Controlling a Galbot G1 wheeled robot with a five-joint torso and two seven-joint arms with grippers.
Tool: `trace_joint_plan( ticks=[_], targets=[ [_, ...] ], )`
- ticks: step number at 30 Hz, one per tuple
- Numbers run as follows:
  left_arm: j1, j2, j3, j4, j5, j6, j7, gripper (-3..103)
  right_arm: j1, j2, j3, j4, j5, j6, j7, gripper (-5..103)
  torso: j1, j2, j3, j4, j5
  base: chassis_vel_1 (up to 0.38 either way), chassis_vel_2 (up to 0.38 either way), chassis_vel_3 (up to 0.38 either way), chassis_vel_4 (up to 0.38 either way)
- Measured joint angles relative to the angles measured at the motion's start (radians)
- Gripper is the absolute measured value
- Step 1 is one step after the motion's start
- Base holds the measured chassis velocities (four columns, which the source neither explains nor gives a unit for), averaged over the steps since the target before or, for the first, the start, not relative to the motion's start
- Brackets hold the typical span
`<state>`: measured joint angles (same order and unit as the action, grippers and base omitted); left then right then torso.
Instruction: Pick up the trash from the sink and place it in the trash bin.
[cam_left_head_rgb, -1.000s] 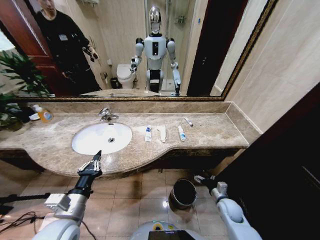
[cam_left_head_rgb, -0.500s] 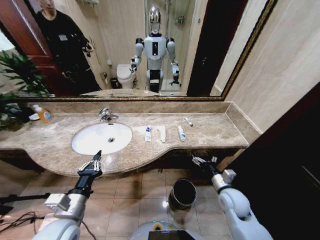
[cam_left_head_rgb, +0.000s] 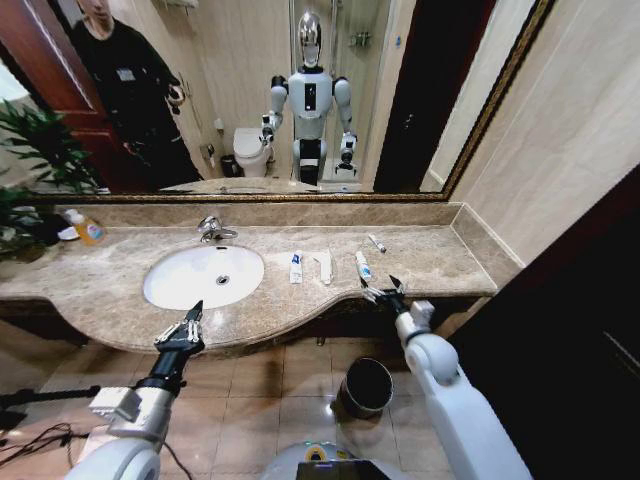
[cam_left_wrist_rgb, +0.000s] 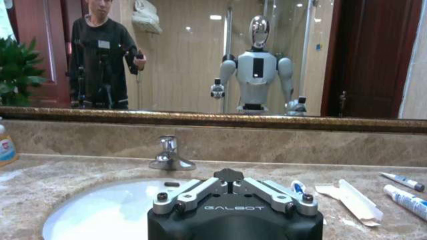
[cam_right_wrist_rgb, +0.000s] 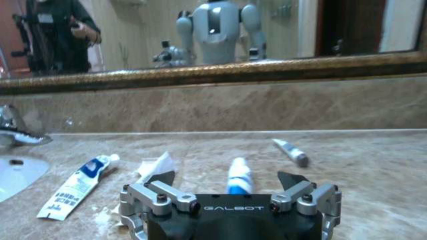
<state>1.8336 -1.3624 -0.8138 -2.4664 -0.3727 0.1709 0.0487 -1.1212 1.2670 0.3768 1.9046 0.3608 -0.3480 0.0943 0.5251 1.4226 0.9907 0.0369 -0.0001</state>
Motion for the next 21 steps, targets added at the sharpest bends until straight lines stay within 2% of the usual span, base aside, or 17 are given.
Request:
trace_joint_plan(
  ticks=[6,15,17,18,21],
  targets=[
    [0.000,0.000,0.000,0.000,0.000,0.000,0.000,0,0.096,0.023,-0.088,-0.113,-0.025,-0.025,0.051,100,0.000,0.000,0.000,0.0000,0.0001,0.000,0.000,0.000,0.000],
    [0.000,0.000,0.000,0.000,0.000,0.000,0.000,0,0.128,0.049,-0.082,-0.197,-0.041,-0.022,0.069,101,0.000,0.000,0.000,-0.0001,0.0000,0.000,0.000,0.000,0.000],
    [0.000,0.000,0.000,0.000,0.000,0.000,0.000,0,0.128,0.051,-0.072,-0.207,-0.043,-0.017,0.074,92,0.000,0.000,0.000,-0.0001,0.0000,0.000,0.000,0.000,0.000],
    [0.000,0.000,0.000,0.000,0.000,0.000,0.000,0,0.128,0.051,-0.072,-0.207,-0.043,-0.017,0.074,92,0.000,0.000,0.000,-0.0001,0.0000,0.000,0.000,0.000,0.000],
    [0.000,0.000,0.000,0.000,0.000,0.000,0.000,0,0.128,0.052,-0.066,-0.215,-0.051,-0.014,0.078,76,0.000,0.000,0.000,-0.0001,0.0000,0.000,0.000,0.000,0.000]
  ],
)
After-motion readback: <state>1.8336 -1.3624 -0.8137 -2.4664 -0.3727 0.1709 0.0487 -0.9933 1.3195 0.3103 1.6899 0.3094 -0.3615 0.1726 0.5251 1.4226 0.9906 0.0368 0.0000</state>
